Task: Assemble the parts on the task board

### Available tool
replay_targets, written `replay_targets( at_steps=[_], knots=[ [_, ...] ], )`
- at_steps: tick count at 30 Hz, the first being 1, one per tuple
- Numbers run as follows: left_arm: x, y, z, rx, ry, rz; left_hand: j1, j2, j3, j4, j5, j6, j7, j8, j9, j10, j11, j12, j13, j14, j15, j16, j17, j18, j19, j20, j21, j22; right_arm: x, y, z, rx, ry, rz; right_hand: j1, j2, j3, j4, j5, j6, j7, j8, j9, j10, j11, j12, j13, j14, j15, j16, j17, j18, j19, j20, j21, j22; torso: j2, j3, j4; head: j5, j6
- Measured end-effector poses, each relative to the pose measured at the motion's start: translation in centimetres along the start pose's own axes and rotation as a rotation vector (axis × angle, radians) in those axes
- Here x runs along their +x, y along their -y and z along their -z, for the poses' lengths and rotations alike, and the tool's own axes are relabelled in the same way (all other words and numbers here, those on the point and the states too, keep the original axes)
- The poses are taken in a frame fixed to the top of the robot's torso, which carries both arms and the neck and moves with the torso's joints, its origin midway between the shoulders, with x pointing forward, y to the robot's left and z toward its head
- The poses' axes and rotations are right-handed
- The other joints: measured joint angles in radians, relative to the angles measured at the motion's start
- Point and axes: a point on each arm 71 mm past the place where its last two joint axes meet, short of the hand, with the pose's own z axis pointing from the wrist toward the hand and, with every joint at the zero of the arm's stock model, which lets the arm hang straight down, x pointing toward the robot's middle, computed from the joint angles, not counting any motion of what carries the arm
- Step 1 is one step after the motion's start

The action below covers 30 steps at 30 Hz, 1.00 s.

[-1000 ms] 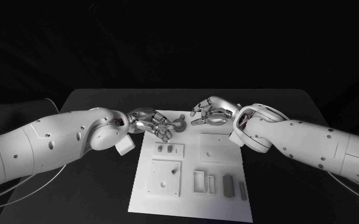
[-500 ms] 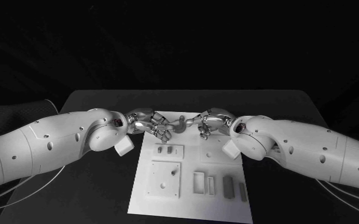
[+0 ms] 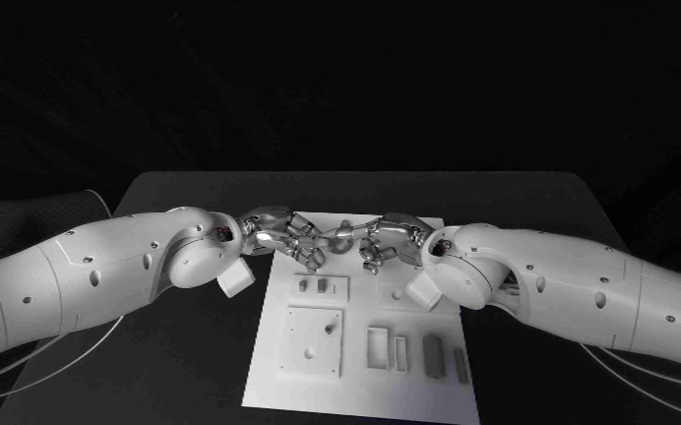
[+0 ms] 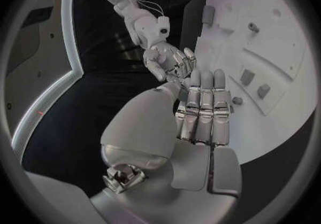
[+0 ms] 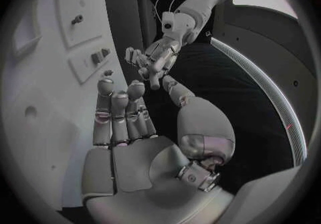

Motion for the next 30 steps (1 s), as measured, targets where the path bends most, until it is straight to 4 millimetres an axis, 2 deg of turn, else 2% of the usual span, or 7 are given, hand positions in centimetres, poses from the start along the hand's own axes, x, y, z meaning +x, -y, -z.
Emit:
replay_targets(
  at_steps=[4, 10, 15, 19, 22, 30],
  knots=[
    [0.00, 0.00, 0.00, 0.000, 0.000, 0.000, -0.029, 0.000, 0.021, -0.021, 0.000, 0.000, 0.000, 0.000, 0.005, 0.002, 0.002, 0.000, 0.001, 0.000, 0.000, -0.007, 0.004, 0.000, 0.000, 0.000, 0.000, 0.004, 0.10, -0.08, -0.09, -0.003, 0.003, -0.002, -0.005, -0.002, -0.001, 0.001, 0.000, -0.001, -0.001, 0.000, -0.002, -0.001, -0.001, 0.000, 0.000, 0.000, 0.000, 0.000, 0.000, 0.000, 0.000, 0.000, 0.000, 0.000, 0.000, -0.0003, 0.0000, 0.002, 0.000],
    [0.00, 0.00, -0.01, 0.000, 0.000, 0.000, -0.108, -0.003, 0.076, -0.079, -0.001, 0.000, 0.000, 0.000, 0.014, 0.004, 0.004, -0.005, 0.005, 0.000, 0.000, -0.012, 0.013, -0.001, 0.000, 0.000, 0.000, 0.010, -0.16, -0.07, -0.24, -0.005, 0.021, 0.001, -0.007, -0.004, -0.001, 0.001, -0.004, -0.007, -0.002, 0.000, -0.004, -0.005, 0.003, 0.000, 0.000, -0.001, 0.001, 0.000, 0.000, -0.002, -0.004, -0.004, 0.000, 0.000, 0.000, -0.0001, 0.0000, 0.003, 0.001],
    [0.02, 0.00, -0.03, 0.000, -0.001, 0.000, -0.251, 0.004, 0.162, -0.193, -0.002, 0.000, 0.000, 0.000, 0.025, 0.007, 0.000, -0.011, 0.011, 0.004, 0.004, -0.023, 0.024, -0.001, -0.002, 0.002, 0.000, 0.021, 0.07, -0.28, -0.39, -0.016, 0.027, 0.011, -0.007, -0.004, -0.001, 0.001, -0.004, -0.008, -0.002, 0.000, -0.005, -0.008, 0.006, 0.000, 0.000, -0.003, 0.002, 0.000, 0.000, -0.002, -0.004, -0.004, -0.004, 0.000, 0.000, 0.0001, -0.0005, 0.004, 0.001],
    [0.04, 0.01, -0.05, 0.000, -0.001, 0.001, -0.354, 0.014, 0.232, -0.273, 0.001, 0.001, -0.001, 0.000, 0.032, 0.011, 0.003, -0.011, 0.015, 0.006, 0.006, -0.030, 0.031, -0.001, -0.002, 0.002, 0.000, 0.029, 0.14, -0.44, -0.46, -0.029, 0.038, 0.021, -0.007, -0.004, 0.003, -0.018, -0.004, -0.018, 0.001, 0.000, -0.006, -0.009, 0.006, 0.007, 0.000, -0.003, 0.003, 0.000, 0.000, -0.004, -0.004, -0.004, -0.004, 0.000, 0.000, 0.0008, -0.0006, 0.005, 0.001],
    [0.04, 0.02, -0.06, 0.000, -0.001, 0.001, -0.401, 0.019, 0.264, -0.306, 0.001, 0.002, -0.001, 0.000, 0.036, 0.011, 0.003, -0.015, 0.017, 0.007, 0.007, -0.030, 0.034, -0.002, -0.002, 0.002, 0.000, 0.035, 0.20, -0.58, -0.52, -0.040, 0.046, 0.027, 0.011, 0.014, 0.005, -0.038, -0.004, -0.018, 0.001, 0.000, -0.006, -0.011, 0.009, 0.008, 0.000, -0.003, 0.003, 0.000, 0.000, -0.004, -0.004, -0.004, -0.004, 0.000, 0.000, 0.0008, -0.0006, 0.005, 0.001],
    [0.06, 0.04, -0.09, 0.000, -0.002, 0.001, -0.442, 0.028, 0.292, -0.337, 0.001, 0.002, -0.002, -0.003, 0.040, 0.011, 0.003, -0.015, 0.019, 0.007, 0.007, -0.035, 0.039, -0.002, -0.002, 0.002, 0.000, 0.042, 0.28, -0.86, -0.59, -0.066, 0.059, 0.039, 0.058, 0.061, 0.010, -0.104, -0.004, -0.021, 0.003, 0.009, -0.004, -0.016, 0.006, 0.015, 0.000, -0.005, 0.004, 0.005, 0.000, 0.001, -0.004, -0.004, -0.004, 0.000, 0.000, 0.0007, -0.0007, 0.006, 0.001]
  ],
)
